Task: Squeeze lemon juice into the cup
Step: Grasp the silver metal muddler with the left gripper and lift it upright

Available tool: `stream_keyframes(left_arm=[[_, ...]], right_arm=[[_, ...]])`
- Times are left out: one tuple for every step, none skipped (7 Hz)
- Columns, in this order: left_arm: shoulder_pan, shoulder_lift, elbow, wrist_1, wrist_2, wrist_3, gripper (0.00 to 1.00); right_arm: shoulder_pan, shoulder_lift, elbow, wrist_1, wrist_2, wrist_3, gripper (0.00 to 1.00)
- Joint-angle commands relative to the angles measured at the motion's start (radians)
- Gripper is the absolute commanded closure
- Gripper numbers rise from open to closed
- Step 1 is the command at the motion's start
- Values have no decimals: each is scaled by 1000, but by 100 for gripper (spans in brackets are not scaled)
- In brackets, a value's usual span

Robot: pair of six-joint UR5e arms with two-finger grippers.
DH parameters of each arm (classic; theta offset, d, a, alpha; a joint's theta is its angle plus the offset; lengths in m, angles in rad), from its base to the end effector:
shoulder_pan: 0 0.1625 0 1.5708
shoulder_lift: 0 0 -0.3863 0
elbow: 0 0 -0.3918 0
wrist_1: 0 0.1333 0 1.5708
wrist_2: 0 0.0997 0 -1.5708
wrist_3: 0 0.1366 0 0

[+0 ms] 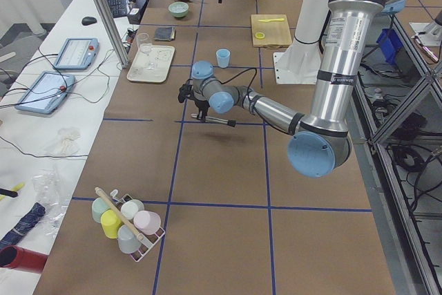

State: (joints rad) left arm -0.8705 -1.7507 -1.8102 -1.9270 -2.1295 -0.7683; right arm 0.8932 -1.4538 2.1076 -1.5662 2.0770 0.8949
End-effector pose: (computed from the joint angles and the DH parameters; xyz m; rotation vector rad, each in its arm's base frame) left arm 0.3267 -0.4822 0.3960 0.2049 0.8983 0.1534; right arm -0.2663 -0.4379 0.3414 0.1098 -0.7994 0.0388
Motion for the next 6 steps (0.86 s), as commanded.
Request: stream_keyframes(left_arm=[[7,-26,-200,7,152,-155,100],[31,-67,-275,-21,240,-208,100],[89,-129,-306,-23,366,-251,100],[175,-210,-310,-23,529,-261,100],[235,-257,-331,-23,645,-275,100],[278,-271,-349,-26,710,-383,100]], right_arm=[[51,-3,-1,0,41,-5,0],[73,-4,-3,0,44,-8,0],[102,-17,-3,0,64,-8,0],[121,-20,-4,0,72,-8,0],[127,-22,-9,0,69,-11,0],[134,-25,-9,0,71,-11,0]])
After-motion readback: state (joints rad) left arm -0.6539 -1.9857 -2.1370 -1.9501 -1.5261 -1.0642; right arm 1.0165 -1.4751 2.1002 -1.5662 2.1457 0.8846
